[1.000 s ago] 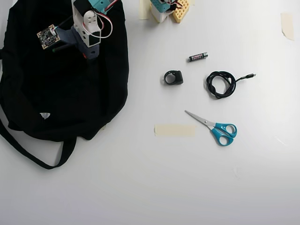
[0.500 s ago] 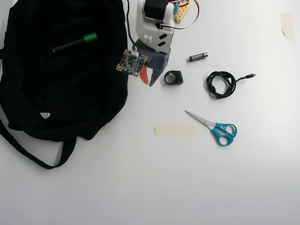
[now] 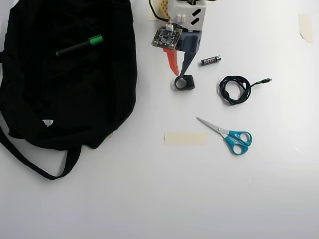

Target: Put the green marker into the black bag

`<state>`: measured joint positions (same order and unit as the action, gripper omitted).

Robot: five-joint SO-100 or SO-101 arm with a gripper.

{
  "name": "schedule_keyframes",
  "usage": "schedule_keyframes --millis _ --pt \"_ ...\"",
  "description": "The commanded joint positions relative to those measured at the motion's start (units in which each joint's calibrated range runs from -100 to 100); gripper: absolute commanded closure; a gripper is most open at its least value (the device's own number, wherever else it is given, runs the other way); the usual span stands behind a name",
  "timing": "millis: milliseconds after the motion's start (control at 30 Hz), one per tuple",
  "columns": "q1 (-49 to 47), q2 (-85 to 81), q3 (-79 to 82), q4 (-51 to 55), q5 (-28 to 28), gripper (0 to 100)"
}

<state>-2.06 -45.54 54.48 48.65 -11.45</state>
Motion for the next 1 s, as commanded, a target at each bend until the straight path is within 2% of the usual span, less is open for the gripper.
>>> schedule_keyframes --millis 0,200,367,500,633,833,967 --pt "-1.3 -8.5 7.5 -5.2 -0.5 98" --pt "-1.8 -19.7 22.0 -11.6 0.0 98" --pt "-2.5 -26.2 29.3 -12.3 0.7 98" --pt "-3.7 -32.9 35.6 -18.1 8.0 98" --pt "-1.9 -39.1 43.3 -23.0 9.1 98" --pt "-0.7 -41.7 45.2 -21.6 9.6 98" --pt "-1.6 -41.8 45.2 -15.1 9.5 98"
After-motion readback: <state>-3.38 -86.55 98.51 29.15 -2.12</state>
